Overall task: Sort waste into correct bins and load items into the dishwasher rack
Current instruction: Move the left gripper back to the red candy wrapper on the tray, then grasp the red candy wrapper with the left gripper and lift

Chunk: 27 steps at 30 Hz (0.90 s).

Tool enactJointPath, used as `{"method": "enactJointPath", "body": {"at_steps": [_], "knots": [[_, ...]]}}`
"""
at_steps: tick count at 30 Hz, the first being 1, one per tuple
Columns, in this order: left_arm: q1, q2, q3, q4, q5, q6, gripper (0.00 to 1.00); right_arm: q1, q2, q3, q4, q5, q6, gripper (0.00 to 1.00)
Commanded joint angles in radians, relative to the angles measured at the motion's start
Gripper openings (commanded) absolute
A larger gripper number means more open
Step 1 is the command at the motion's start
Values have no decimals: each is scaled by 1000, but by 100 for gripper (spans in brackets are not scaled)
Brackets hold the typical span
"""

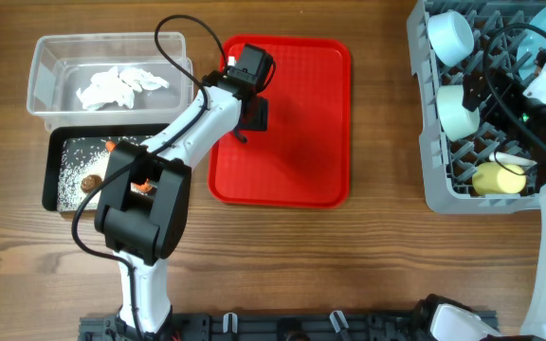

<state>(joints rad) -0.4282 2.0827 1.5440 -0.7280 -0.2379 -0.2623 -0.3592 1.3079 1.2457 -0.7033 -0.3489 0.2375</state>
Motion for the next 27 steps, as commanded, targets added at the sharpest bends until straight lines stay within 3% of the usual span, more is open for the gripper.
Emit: {"method": "enactJointPath", "body": {"at_steps": [1,15,19,22,25,27], "knots": [[8,42,-3,4,2,16,75,-1,11,11,-3,17,-2,100],[15,88,-3,33,13,16,52,-1,11,11,-3,17,-2,100],[15,119,-3,30,13,16,36,-1,11,11,-3,21,-2,100],[15,122,-3,30,13,16,17,-1,11,11,-3,21,-2,100],[15,122,-3,37,13,16,4,-1,11,11,-3,21,-2,100],[15,122,-3,36,13,16,4,-1,11,11,-3,21,-2,100]]}}
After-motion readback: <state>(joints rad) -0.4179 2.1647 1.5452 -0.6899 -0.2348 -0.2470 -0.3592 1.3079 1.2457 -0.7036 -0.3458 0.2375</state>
